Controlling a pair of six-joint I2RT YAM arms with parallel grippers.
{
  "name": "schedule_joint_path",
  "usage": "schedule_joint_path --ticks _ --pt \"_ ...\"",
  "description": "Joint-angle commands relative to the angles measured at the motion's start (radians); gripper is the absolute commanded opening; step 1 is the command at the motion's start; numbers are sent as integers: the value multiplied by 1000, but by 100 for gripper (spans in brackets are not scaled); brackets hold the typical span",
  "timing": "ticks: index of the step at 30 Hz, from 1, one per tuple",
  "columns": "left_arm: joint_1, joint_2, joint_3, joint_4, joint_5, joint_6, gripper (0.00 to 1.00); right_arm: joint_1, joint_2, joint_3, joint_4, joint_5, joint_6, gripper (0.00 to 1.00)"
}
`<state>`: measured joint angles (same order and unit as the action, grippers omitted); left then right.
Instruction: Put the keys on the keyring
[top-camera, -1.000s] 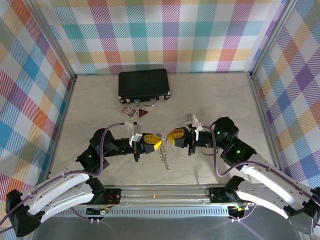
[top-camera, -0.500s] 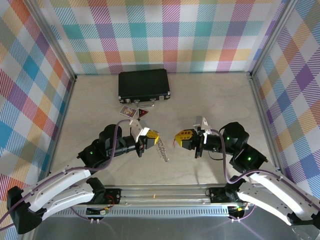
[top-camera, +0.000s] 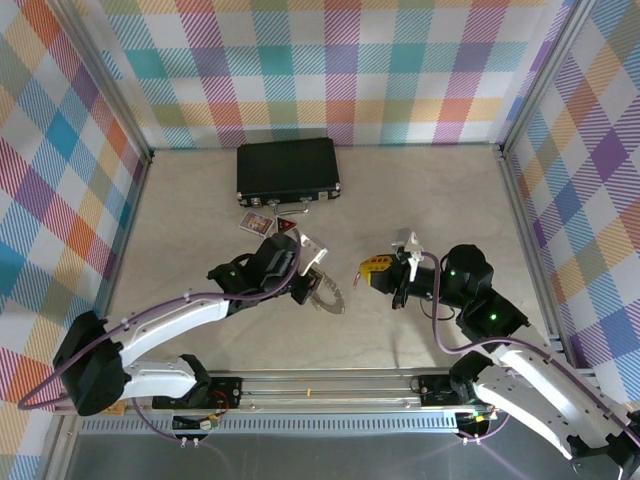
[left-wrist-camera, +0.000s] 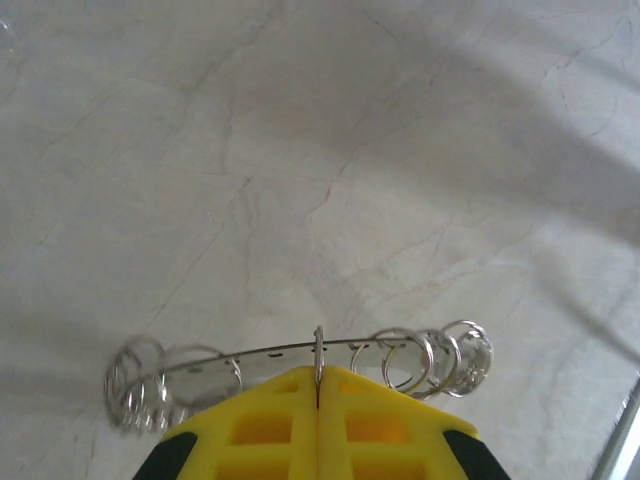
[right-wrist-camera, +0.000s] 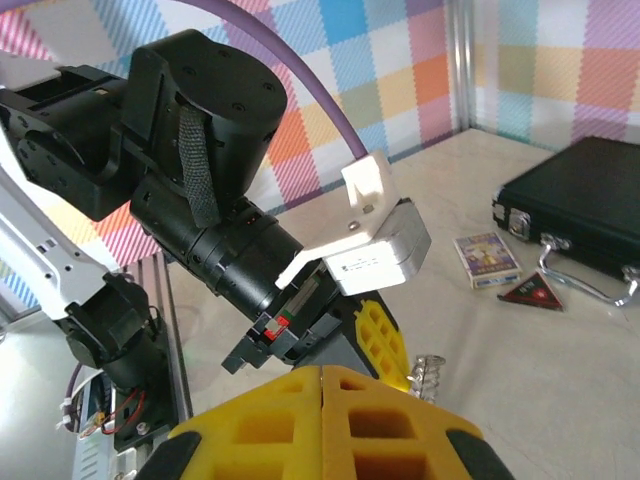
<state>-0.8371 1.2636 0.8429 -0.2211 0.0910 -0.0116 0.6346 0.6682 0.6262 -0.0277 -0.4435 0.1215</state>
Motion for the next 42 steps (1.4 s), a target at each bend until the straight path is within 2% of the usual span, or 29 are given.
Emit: schedule_joint_path --ticks 1,4,9,14,27,34,42 --pt "-4 88 30 28 2 -22 0 -51 -14 -31 33 -25 54 0" --pt "-3 169 65 60 18 -35 0 -100 -22 -71 49 -27 101 0" --pt "6 273 98 105 35 -47 0 -151 3 -146 40 57 191 0" --pt "23 361 107 144 60 -63 0 -157 17 -280 119 126 298 0" --pt "51 483 102 164 67 -100 0 -157 107 -330 174 118 293 0" --pt "54 501 102 155 58 -109 0 -159 160 -342 207 136 310 0" --pt "58 453 87 153 52 -112 25 -159 293 -344 246 132 346 0"
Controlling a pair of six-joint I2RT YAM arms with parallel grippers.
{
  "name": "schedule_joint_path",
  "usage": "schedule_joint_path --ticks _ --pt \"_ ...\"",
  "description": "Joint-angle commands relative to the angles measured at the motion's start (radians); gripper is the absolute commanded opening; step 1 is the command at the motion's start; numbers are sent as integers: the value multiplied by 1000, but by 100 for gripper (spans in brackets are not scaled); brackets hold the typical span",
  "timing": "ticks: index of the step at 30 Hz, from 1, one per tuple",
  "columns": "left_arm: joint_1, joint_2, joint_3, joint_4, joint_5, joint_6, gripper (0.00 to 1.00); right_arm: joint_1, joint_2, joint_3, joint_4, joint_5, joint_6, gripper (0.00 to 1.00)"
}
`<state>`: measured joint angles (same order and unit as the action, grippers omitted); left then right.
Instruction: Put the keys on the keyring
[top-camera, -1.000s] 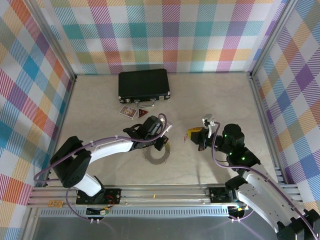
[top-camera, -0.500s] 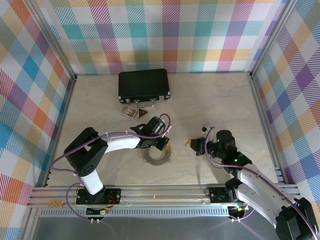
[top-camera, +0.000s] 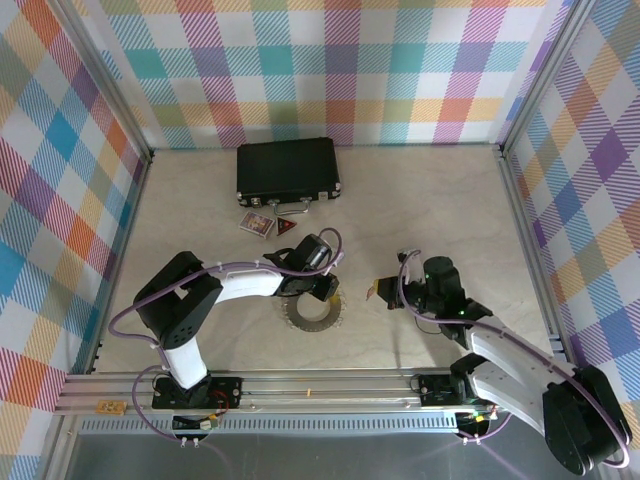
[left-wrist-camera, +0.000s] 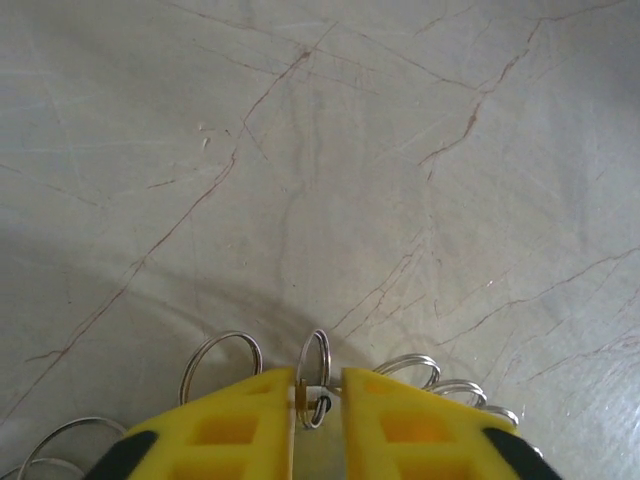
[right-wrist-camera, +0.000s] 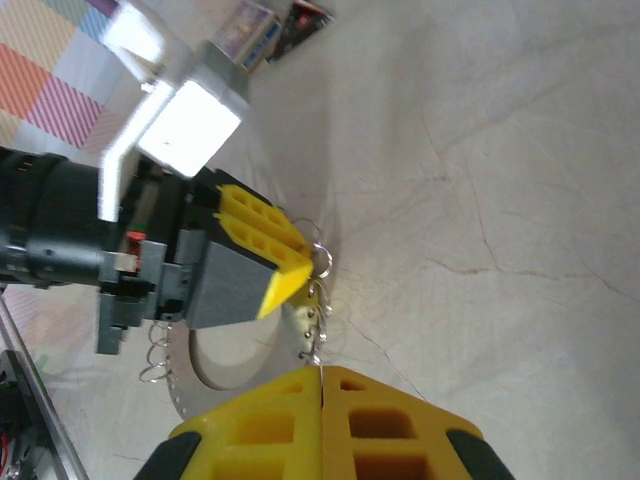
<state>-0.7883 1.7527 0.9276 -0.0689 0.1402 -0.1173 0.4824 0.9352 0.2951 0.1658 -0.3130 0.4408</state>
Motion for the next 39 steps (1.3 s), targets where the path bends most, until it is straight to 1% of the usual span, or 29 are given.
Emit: schedule_joint_path --ticks 1,5,11,16,18,20,26,30,31,33,35,37,39 --pt "11 -48 -1 1 1 -8 27 -7 39 -13 56 3 32 0" --pt "16 -92 -10 -20 -12 -11 31 -7 85 -10 58 14 46 0" --pt "21 -188 -67 -25 -19 -17 38 -8 192 2 70 22 81 0" --pt "22 -222 -104 -8 46 4 39 -8 261 14 103 13 94 0" --pt "21 -230 -118 10 71 5 46 -8 283 24 89 28 97 0" --pt "20 -240 -133 39 90 5 48 -8 305 29 76 41 103 0" --pt "20 -253 -162 90 117 1 50 -9 365 36 87 49 128 0" --pt "21 -258 -176 102 126 -2 50 -8 375 43 82 42 122 0" --pt "20 -261 -180 109 132 -4 51 -8 371 44 81 36 118 2" --pt "20 -270 -190 126 155 -5 52 -8 356 49 60 32 105 10" --pt "20 -277 -200 140 171 -7 52 -8 330 62 20 38 85 22" --pt "21 -284 -207 153 185 -13 53 -8 302 82 -24 39 54 32" --pt "20 -294 -217 177 214 -20 53 -8 283 114 -81 44 19 39"
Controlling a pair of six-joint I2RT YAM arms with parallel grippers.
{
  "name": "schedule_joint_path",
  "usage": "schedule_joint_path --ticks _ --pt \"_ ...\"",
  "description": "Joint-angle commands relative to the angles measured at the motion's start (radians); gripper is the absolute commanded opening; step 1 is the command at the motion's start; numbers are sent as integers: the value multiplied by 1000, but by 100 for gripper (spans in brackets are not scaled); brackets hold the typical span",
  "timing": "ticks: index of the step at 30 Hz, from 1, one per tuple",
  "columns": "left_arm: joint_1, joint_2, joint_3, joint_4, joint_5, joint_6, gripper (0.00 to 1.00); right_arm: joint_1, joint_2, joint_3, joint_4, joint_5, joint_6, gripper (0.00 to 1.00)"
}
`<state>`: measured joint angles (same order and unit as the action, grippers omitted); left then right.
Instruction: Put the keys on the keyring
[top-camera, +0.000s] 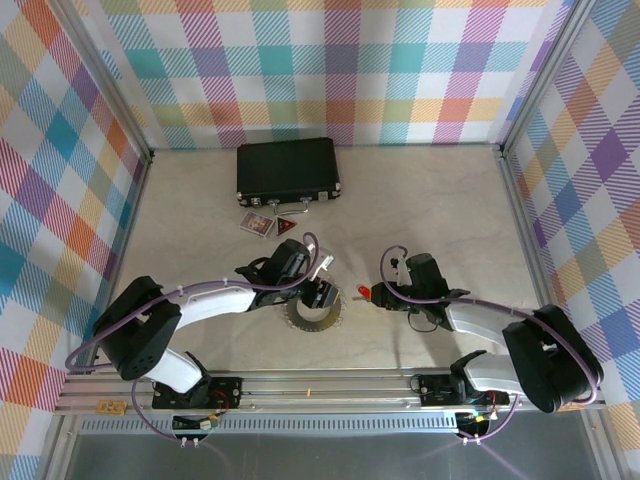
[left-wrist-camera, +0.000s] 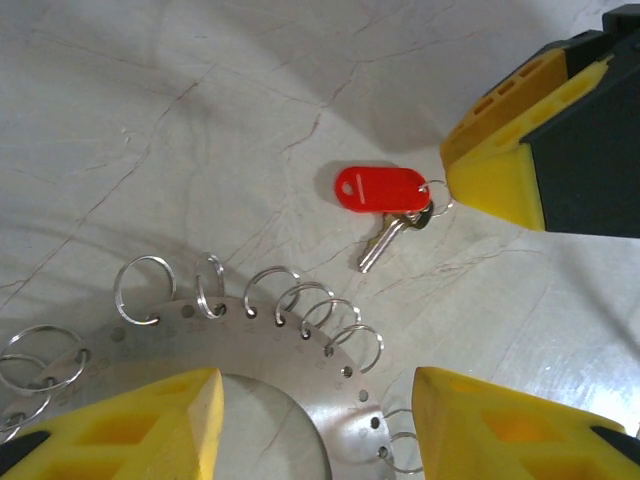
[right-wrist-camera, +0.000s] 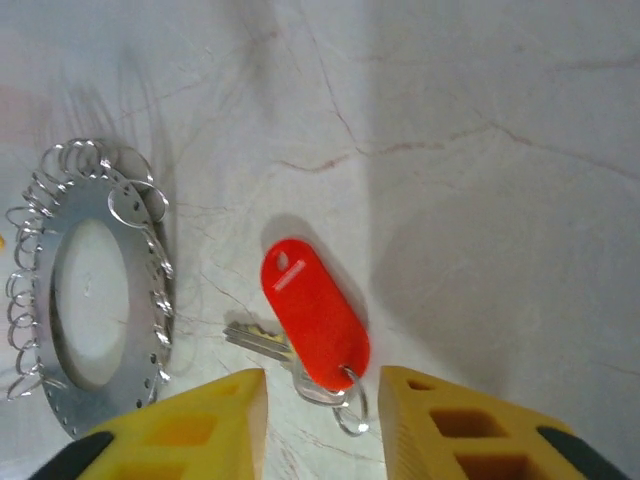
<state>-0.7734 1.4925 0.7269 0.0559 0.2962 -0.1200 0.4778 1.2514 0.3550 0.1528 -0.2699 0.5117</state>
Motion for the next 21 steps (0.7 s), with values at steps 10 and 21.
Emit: schedule_joint_path --ticks 10,21 --pt "76 -79 -118 265 256 -149 48 -4 151 282 -187 -224 -215 40" --pt "150 -108 -188 347 289 -222 45 11 371 432 -250 -376 -260 26"
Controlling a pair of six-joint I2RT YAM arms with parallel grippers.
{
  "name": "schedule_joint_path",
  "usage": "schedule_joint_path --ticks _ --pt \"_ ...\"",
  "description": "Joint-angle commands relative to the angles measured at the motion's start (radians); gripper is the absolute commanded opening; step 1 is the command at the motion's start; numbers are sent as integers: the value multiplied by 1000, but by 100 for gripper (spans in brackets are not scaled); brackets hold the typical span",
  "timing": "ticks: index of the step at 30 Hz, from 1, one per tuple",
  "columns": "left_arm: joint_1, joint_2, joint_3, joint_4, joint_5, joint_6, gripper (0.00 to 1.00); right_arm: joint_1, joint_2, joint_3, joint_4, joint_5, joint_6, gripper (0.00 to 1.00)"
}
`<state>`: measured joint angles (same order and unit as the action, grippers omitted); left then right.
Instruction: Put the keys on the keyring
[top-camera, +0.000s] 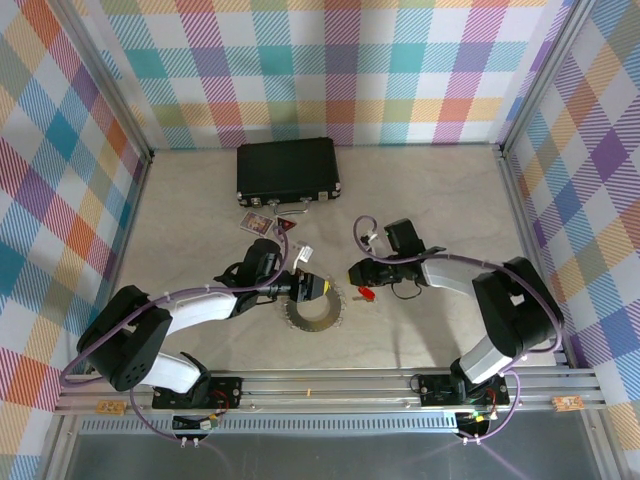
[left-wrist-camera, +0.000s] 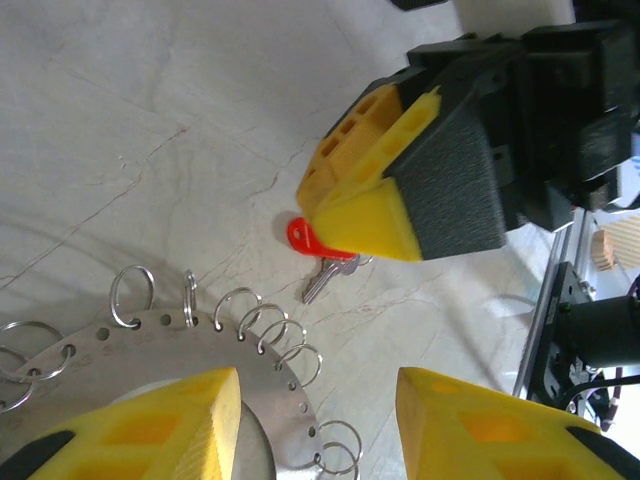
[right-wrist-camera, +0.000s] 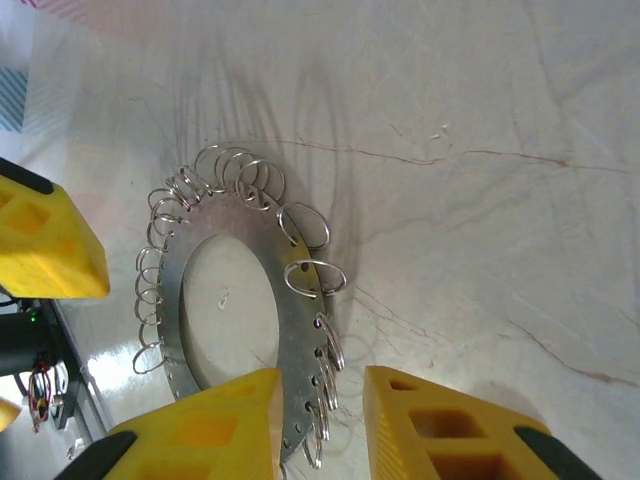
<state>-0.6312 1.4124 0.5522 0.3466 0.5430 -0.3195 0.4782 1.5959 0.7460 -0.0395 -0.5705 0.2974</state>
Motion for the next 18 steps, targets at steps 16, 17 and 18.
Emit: schedule_joint_path --ticks 16,17,18 --pt "24 32 -66 132 27 -63 44 52 129 88 -124 -62 -82 24" --pt "23 36 -68 137 29 -65 44 53 134 90 -126 -65 -83 23" --pt "25 37 -70 140 29 -65 44 54 141 91 -126 -65 -84 23"
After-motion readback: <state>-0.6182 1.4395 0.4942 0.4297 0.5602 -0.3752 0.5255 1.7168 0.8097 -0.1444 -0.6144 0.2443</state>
